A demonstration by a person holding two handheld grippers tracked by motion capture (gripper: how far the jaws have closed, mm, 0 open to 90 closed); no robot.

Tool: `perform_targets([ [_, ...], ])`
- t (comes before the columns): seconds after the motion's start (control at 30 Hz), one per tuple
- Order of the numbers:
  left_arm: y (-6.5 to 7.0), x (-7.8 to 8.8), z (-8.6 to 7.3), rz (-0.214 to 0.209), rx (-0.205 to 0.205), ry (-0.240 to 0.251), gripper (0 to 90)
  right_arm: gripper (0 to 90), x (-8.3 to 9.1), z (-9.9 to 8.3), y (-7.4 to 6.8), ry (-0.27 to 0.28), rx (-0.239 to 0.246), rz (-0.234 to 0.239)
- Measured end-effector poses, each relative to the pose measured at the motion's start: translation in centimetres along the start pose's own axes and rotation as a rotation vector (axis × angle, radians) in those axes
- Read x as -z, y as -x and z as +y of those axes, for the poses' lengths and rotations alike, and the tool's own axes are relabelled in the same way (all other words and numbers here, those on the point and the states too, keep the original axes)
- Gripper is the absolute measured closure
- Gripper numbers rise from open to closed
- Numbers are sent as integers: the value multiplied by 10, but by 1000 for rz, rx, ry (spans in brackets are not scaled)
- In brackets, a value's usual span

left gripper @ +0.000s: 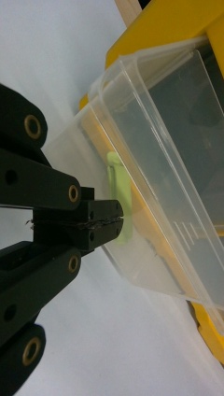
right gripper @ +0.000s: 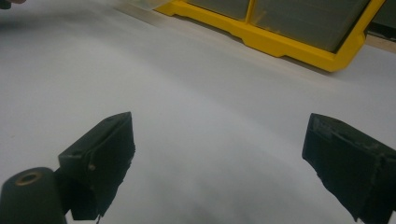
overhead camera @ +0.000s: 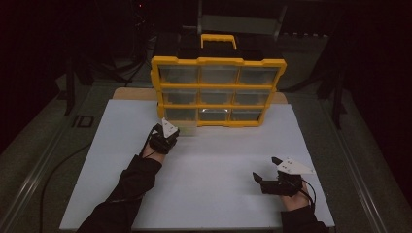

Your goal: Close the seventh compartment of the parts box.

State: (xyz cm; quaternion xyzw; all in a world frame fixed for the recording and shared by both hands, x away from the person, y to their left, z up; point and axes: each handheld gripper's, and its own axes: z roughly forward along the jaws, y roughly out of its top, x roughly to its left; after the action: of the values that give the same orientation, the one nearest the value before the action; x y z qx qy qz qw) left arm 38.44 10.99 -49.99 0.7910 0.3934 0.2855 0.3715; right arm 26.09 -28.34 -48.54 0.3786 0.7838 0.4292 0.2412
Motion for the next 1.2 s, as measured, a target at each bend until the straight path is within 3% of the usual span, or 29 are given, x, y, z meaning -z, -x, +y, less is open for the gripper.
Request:
perform_targets([
  [1.2, -5, -21, 16, 26, -38, -6, 900, 93, 1, 0, 0, 3, -1, 4],
])
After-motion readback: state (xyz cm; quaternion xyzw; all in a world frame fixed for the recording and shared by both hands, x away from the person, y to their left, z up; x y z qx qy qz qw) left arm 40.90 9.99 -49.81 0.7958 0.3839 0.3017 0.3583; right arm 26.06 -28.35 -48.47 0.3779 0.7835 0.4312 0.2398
